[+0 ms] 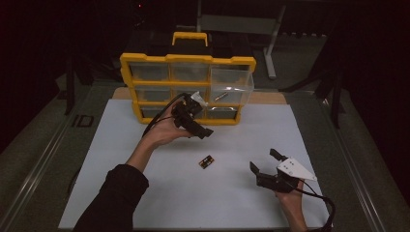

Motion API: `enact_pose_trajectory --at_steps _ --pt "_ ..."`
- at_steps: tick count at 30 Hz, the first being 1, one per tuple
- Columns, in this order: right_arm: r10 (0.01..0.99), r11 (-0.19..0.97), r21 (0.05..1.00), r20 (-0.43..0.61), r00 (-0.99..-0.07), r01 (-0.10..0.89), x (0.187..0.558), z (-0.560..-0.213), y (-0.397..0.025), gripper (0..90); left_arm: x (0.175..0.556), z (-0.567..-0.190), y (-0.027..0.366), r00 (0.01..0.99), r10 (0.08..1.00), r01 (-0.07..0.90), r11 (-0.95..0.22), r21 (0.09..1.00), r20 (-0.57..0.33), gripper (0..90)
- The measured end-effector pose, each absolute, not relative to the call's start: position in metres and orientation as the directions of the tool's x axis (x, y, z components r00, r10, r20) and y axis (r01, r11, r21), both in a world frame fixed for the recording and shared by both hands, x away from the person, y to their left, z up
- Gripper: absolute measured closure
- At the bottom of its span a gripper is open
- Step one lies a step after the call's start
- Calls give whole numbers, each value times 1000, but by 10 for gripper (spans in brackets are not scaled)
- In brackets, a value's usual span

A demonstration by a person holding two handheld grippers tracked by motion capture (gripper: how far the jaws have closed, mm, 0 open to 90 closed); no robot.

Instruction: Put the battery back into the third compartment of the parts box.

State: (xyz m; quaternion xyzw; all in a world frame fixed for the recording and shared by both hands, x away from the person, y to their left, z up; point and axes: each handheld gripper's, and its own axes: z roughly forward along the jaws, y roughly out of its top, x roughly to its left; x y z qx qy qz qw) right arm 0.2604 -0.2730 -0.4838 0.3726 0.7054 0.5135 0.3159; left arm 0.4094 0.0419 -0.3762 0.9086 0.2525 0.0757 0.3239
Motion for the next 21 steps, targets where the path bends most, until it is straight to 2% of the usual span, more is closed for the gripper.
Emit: enact_pose_trajectory --at_steps 21 --pt "850 196 960 -64 -522 202 260 -484 -273 117 405 -405 35 860 509 439 -695 570 -41 60"
